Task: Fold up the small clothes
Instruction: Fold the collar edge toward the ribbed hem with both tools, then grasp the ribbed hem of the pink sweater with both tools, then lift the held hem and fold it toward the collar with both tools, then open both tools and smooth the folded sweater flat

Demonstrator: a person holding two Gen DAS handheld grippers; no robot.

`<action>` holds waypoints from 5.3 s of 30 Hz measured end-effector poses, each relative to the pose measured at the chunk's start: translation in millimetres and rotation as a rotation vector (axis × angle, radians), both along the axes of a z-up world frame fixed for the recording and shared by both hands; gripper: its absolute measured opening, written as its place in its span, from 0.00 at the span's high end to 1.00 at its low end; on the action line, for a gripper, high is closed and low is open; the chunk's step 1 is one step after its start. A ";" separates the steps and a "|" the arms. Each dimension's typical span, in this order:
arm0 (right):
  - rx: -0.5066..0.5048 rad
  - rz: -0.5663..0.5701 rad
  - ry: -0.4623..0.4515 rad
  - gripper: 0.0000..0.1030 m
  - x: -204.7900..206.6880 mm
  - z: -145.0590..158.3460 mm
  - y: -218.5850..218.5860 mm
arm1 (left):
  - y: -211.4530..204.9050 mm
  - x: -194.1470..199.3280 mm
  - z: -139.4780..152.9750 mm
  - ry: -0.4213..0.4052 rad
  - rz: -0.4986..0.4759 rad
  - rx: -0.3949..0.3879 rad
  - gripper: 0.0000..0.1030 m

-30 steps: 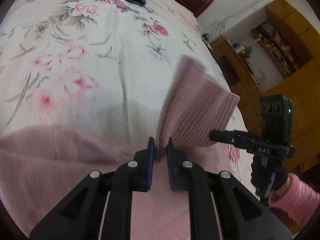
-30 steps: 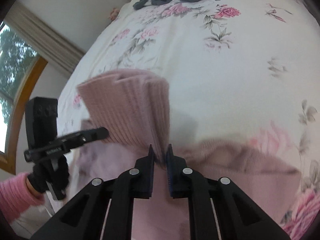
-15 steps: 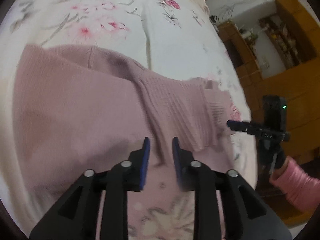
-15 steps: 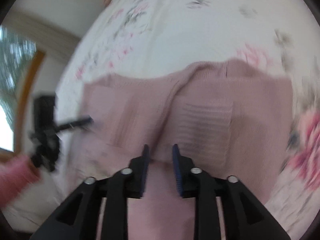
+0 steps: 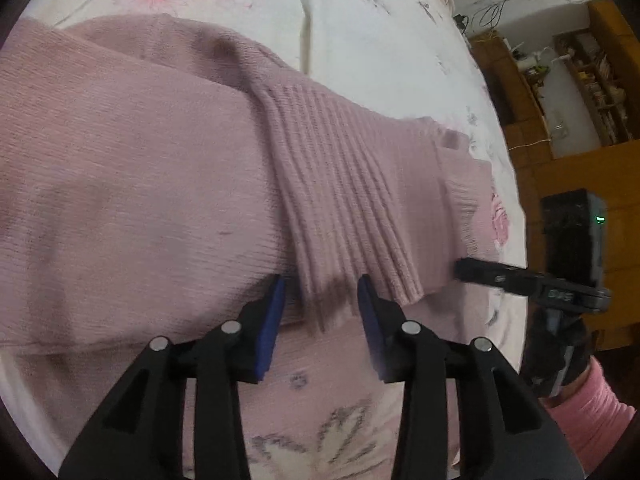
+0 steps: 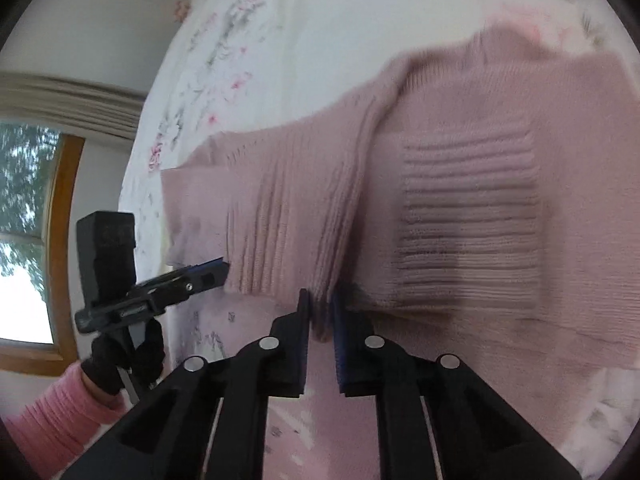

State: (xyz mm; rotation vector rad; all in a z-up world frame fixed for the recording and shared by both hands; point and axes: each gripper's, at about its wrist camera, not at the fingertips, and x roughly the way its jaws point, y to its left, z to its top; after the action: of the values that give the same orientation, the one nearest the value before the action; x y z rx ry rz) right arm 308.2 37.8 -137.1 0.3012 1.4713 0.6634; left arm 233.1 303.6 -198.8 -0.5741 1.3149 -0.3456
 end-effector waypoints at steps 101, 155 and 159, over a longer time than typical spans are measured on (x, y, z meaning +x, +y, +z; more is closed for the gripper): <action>0.043 -0.223 0.093 0.90 -165.8 41.1 -156.7 | 101.5 -215.8 96.9 -0.061 0.333 0.132 0.95; -0.106 -0.103 -0.028 0.56 -100.5 35.7 -107.1 | 87.3 -135.2 56.5 -0.029 0.030 0.391 0.48; -0.125 -0.083 -0.046 0.55 -98.3 36.4 -100.5 | 91.4 -133.5 45.3 0.009 0.040 0.379 0.77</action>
State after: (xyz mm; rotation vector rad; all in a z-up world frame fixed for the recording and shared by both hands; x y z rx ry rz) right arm 209.9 -62.8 -100.7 0.2474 1.4416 0.5058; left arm 99.6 395.0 -153.5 -0.2822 1.3331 -0.0560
